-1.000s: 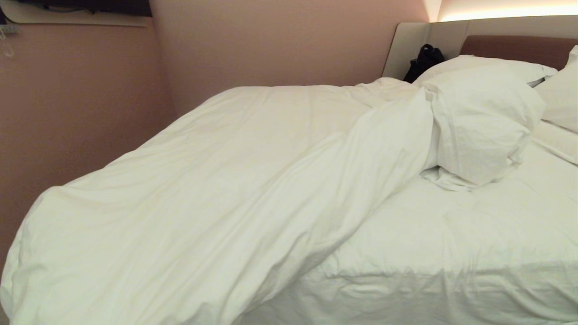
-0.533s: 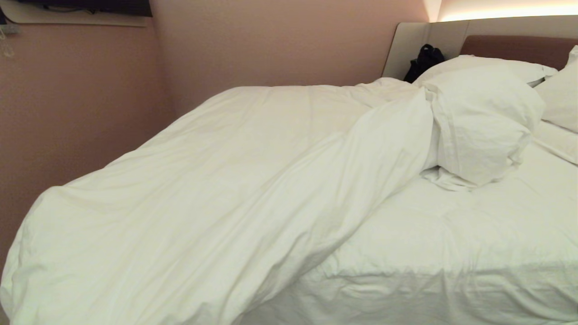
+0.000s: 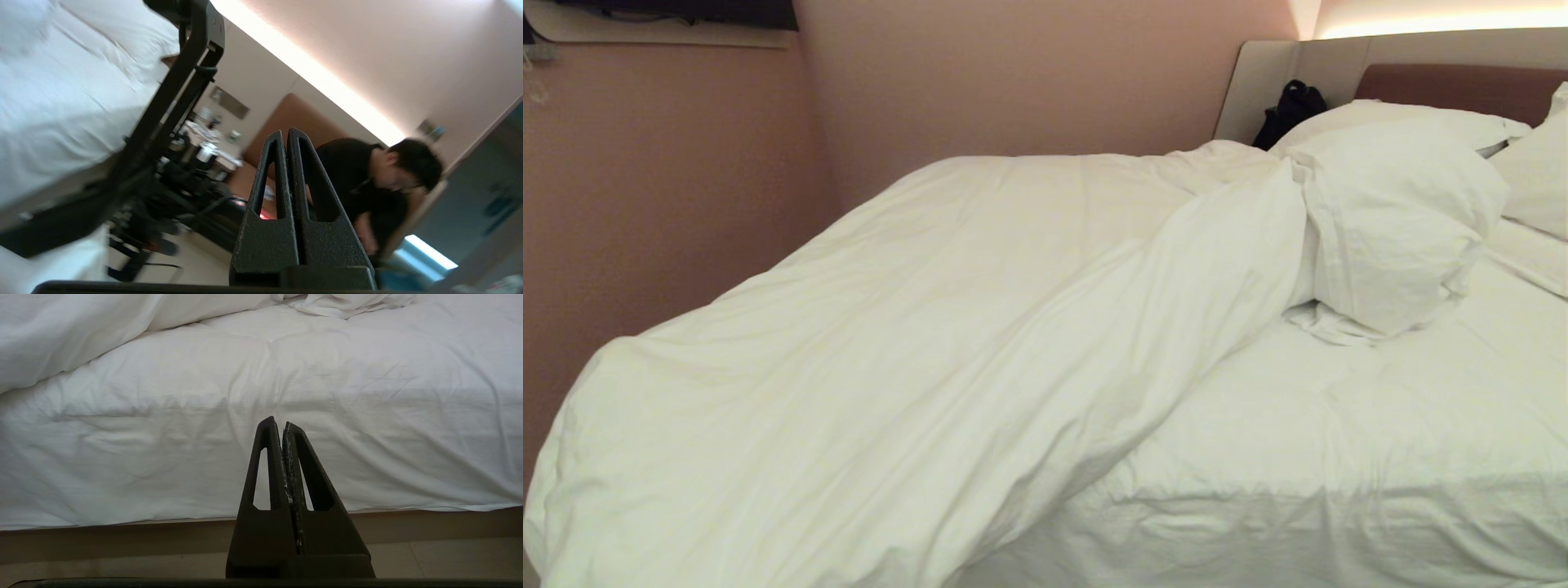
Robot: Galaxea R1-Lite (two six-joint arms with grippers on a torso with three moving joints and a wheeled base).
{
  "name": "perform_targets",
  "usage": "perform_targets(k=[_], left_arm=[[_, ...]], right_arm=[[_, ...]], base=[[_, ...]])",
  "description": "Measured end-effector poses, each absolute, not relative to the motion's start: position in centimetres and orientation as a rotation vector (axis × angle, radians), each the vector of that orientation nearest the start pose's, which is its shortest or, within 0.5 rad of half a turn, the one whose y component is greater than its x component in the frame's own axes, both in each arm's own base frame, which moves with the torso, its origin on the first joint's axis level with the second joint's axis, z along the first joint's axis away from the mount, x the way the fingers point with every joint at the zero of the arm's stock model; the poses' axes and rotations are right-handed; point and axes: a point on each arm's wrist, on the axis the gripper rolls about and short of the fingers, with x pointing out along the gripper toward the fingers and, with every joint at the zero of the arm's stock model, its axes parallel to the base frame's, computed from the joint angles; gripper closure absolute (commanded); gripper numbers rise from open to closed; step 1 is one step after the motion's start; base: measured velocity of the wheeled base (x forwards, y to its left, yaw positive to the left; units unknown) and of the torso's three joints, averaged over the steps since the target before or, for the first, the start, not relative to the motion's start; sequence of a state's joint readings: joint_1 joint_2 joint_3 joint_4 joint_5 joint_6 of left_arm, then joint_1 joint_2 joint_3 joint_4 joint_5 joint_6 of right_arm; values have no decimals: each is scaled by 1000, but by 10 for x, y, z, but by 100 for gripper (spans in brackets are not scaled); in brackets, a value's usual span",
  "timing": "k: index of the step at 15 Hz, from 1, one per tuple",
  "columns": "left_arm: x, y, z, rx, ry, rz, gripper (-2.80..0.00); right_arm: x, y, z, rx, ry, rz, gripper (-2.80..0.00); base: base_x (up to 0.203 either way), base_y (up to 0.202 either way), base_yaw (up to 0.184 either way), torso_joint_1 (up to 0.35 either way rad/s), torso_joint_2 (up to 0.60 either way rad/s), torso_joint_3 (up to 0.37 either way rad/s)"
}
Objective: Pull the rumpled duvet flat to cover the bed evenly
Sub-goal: Flatten the corners of the folded blanket
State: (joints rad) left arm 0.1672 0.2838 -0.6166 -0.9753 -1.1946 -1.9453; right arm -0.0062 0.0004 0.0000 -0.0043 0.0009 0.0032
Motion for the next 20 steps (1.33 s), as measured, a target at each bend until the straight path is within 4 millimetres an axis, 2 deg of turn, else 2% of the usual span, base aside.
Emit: perform_targets(k=[6, 9, 16, 20], left_arm=[[-131, -43, 298, -451, -167, -1382, 0], [-136, -44, 293, -359, -267, -1405, 0], [-132, -43, 293, -408, -217, -1395, 0], [-136, -44, 305, -478, -103, -1379, 0]], right_arm=[[-23, 0, 76, 3, -4, -5, 0], [-23, 0, 76, 3, -3, -5, 0], [-23, 0, 76, 3, -4, -5, 0], [-23, 0, 76, 3, -3, -5, 0]], base=[[0, 0, 0, 0, 0, 0], [0, 0, 0, 0, 0, 0], [0, 0, 0, 0, 0, 0], [0, 0, 0, 0, 0, 0]])
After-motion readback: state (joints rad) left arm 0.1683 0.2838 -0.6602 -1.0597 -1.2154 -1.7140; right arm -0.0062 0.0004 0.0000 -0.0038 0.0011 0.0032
